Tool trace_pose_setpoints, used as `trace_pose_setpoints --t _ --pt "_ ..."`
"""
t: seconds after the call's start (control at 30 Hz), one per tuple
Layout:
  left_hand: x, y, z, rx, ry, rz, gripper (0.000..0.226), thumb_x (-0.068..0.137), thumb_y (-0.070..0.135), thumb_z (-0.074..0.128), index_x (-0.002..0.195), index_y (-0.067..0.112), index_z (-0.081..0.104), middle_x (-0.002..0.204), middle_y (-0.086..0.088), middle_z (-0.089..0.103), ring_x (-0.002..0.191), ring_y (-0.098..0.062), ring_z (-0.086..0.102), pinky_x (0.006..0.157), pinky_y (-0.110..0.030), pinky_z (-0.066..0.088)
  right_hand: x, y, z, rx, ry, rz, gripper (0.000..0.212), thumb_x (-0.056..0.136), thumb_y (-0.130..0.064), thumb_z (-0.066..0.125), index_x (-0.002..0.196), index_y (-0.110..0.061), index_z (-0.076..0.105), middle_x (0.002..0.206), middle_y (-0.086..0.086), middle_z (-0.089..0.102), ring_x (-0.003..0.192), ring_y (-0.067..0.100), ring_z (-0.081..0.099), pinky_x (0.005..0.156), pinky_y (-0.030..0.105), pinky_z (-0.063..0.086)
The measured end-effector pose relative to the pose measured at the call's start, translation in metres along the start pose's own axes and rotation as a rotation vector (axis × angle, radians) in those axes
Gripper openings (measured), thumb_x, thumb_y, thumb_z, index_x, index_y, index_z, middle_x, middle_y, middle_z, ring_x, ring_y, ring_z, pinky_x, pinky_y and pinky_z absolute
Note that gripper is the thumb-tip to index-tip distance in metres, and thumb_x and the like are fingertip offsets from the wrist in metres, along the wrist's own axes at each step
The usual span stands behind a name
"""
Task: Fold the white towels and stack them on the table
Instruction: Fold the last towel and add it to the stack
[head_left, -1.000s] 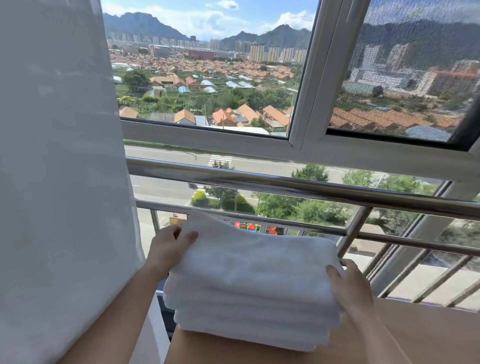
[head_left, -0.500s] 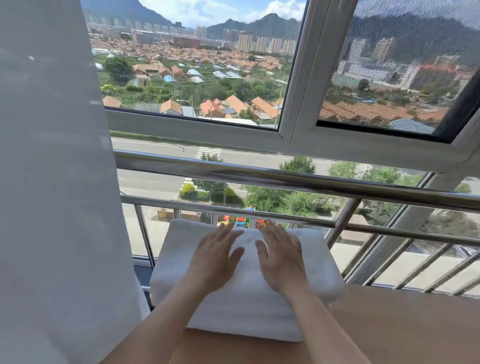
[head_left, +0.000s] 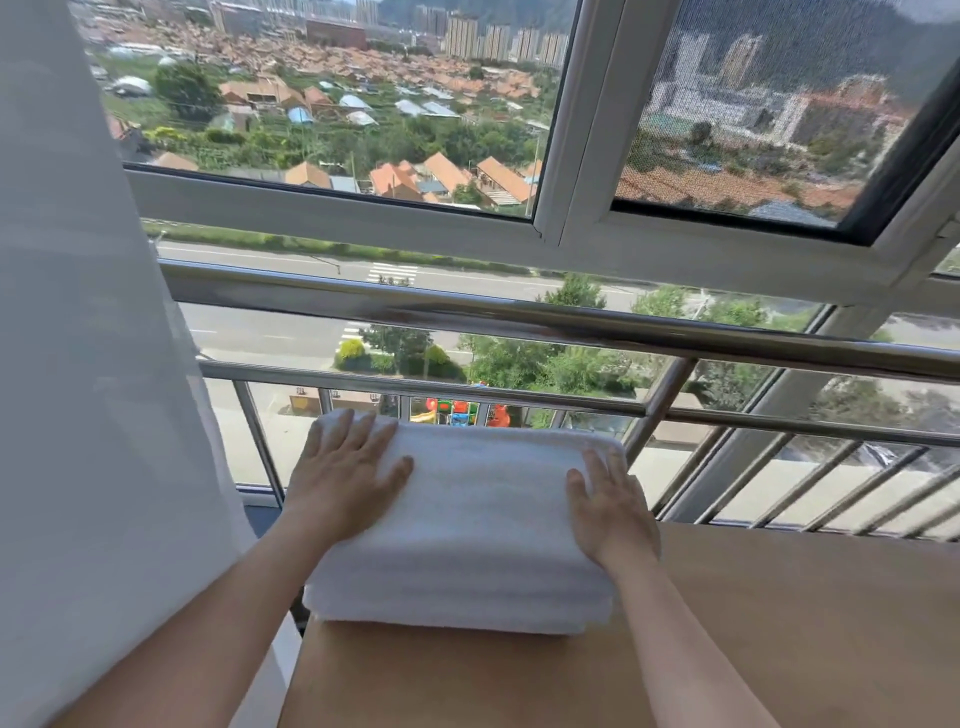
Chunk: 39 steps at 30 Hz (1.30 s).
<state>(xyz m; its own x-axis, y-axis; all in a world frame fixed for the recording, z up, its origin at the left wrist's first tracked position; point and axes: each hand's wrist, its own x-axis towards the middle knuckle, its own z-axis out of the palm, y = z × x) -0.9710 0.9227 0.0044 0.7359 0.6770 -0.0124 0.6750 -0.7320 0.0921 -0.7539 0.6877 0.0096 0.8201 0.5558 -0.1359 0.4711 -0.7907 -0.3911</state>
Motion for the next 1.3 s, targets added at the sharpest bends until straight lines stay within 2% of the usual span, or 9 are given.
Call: trace_pose_setpoints --t 0.13,0.23,0.33,0.5,0.67,0.8,0.9,1.07,1.3 --pt "-0.006 0.003 -0.001 0.026 0.018 -0.002 0.070 0.097 0.064 0.005 0.160 0.034 0.009 0.169 0.003 0.004 0.155 -0.020 -0.010 0.122 -0.048 -0.009 -0.002 0.008 -0.001 0.088 0.054 -0.044 0.058 0.102 -0.055 0.029 0.156 -0.036 0.025 0.168 -0.009 0.004 0.150 0.023 0.023 0.119 0.041 0.025" --pt "-0.017 0.014 -0.004 0.055 0.073 -0.006 0.063 0.101 0.055 0.011 0.158 0.029 0.021 0.168 -0.004 0.013 0.155 -0.025 0.000 0.122 -0.048 -0.003 -0.007 0.011 0.000 0.165 0.117 -0.057 0.057 0.102 -0.045 0.040 0.154 -0.021 0.037 0.166 0.000 0.022 0.151 0.018 0.022 0.121 0.036 0.021" --pt "-0.031 0.039 -0.007 -0.121 0.045 -0.020 0.060 0.104 0.050 0.020 0.156 0.021 0.029 0.166 -0.007 0.019 0.154 -0.025 0.009 0.124 -0.043 0.004 -0.018 0.014 -0.008 0.290 0.209 -0.068 0.051 0.101 -0.032 0.049 0.147 -0.010 0.045 0.157 0.007 0.038 0.146 0.021 0.031 0.118 0.031 0.022" --pt "-0.077 0.109 -0.002 -0.173 0.050 0.026 0.066 0.102 0.059 0.025 0.155 0.019 0.027 0.165 -0.008 0.021 0.154 -0.027 0.012 0.123 -0.041 0.009 -0.055 0.054 -0.025 0.436 0.161 -0.079 0.052 0.102 -0.030 0.050 0.148 -0.008 0.039 0.160 0.010 0.030 0.150 0.019 0.022 0.115 0.031 0.023" --pt "-0.120 0.205 0.006 -0.367 0.023 0.135 0.050 0.104 0.050 0.038 0.145 0.022 0.046 0.162 -0.002 0.029 0.152 -0.019 0.016 0.121 -0.037 0.018 -0.098 0.154 -0.056 0.436 0.059 0.007 0.051 0.101 -0.035 0.050 0.147 -0.016 0.039 0.154 0.007 0.041 0.139 0.024 0.042 0.105 0.030 0.035" --pt "-0.163 0.303 0.030 -0.580 -0.146 0.114 0.039 0.102 0.050 0.042 0.125 0.024 0.059 0.129 0.000 0.062 0.119 -0.018 0.055 0.098 -0.036 0.043 -0.139 0.264 -0.078 0.499 -0.012 0.130 0.046 0.101 -0.041 0.052 0.140 -0.018 0.048 0.141 0.008 0.056 0.127 0.026 0.053 0.094 0.029 0.039" --pt "-0.188 0.377 0.056 -0.557 -0.232 0.158 0.041 0.102 0.052 0.041 0.120 0.021 0.060 0.120 -0.003 0.067 0.112 -0.023 0.060 0.095 -0.038 0.046 -0.170 0.343 -0.084 0.534 -0.046 0.211 0.041 0.101 -0.037 0.054 0.136 -0.016 0.049 0.136 0.006 0.059 0.122 0.024 0.055 0.087 0.025 0.037" --pt "-0.227 0.496 0.092 -0.490 -0.347 0.234 0.041 0.096 0.045 0.048 0.127 0.023 0.065 0.133 -0.002 0.064 0.125 -0.021 0.057 0.099 -0.027 0.043 -0.222 0.464 -0.093 0.571 -0.098 0.290 0.045 0.100 -0.035 0.057 0.139 -0.013 0.049 0.141 0.008 0.054 0.128 0.023 0.052 0.107 0.031 0.040" --pt "-0.221 0.627 0.117 -0.439 -0.429 0.308 0.032 0.098 0.043 0.052 0.123 0.027 0.064 0.133 0.001 0.063 0.124 -0.019 0.056 0.098 -0.029 0.045 -0.224 0.595 -0.138 0.583 -0.070 0.428 0.052 0.099 -0.050 0.051 0.142 -0.022 0.046 0.145 0.000 0.050 0.133 0.019 0.047 0.112 0.040 0.038"
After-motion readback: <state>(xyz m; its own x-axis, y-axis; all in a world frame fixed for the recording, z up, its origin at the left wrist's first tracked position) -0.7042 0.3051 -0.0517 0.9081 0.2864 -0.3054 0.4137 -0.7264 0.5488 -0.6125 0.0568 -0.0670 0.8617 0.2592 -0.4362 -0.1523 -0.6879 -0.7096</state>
